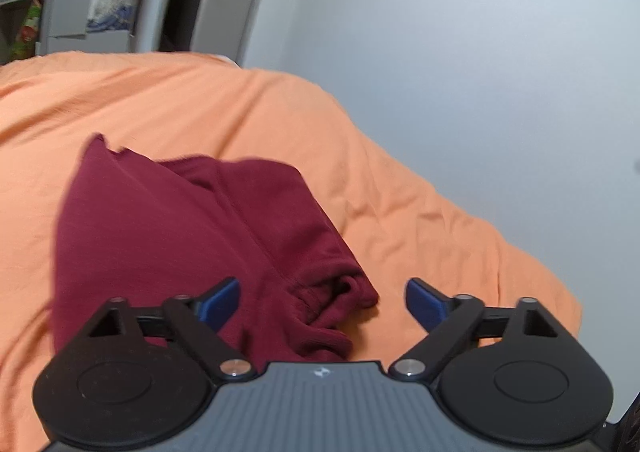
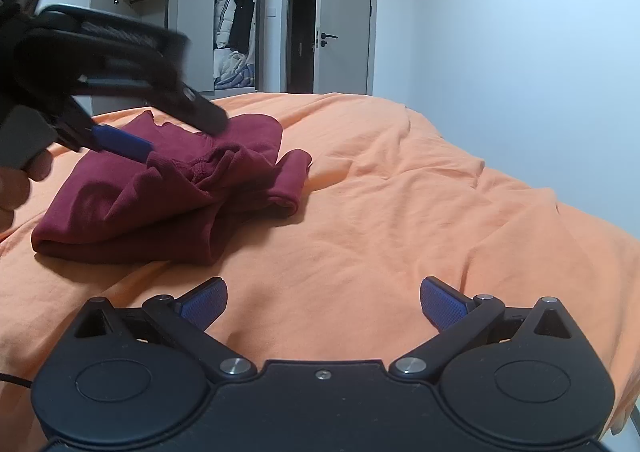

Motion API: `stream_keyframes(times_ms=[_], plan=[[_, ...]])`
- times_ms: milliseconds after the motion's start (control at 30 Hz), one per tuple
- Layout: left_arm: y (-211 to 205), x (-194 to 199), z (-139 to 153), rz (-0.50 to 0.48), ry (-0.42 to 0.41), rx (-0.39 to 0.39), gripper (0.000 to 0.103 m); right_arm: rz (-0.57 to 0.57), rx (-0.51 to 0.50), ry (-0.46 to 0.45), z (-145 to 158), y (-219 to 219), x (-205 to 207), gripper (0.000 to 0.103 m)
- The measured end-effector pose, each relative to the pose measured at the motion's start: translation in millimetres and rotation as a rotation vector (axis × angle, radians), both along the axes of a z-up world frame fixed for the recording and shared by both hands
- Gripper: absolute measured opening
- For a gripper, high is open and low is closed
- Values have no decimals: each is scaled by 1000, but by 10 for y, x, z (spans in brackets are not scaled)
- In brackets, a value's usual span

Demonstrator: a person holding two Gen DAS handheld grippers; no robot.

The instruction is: Fold small clothes

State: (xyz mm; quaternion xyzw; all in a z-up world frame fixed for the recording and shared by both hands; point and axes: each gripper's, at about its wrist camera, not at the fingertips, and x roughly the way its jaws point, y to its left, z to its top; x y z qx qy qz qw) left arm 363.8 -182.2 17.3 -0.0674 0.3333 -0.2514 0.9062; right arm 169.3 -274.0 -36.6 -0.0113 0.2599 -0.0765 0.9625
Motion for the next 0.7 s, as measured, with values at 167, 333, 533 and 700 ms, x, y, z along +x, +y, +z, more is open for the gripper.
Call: stream_keyframes(times_ms=[167,333,533,700], plan=[[372,-61,117,138,-47,-9,102,-21,36,-23,29,-167,60,102],[839,16,18,327,6,-14,102,-38,98,-70,161,-133,94,102],[1265,89,-185,448,105,-23,102,52,155,-126,407,69,390,103],[1364,105,-301,457,162,3,102,78,131,-94,431,264,775,103]])
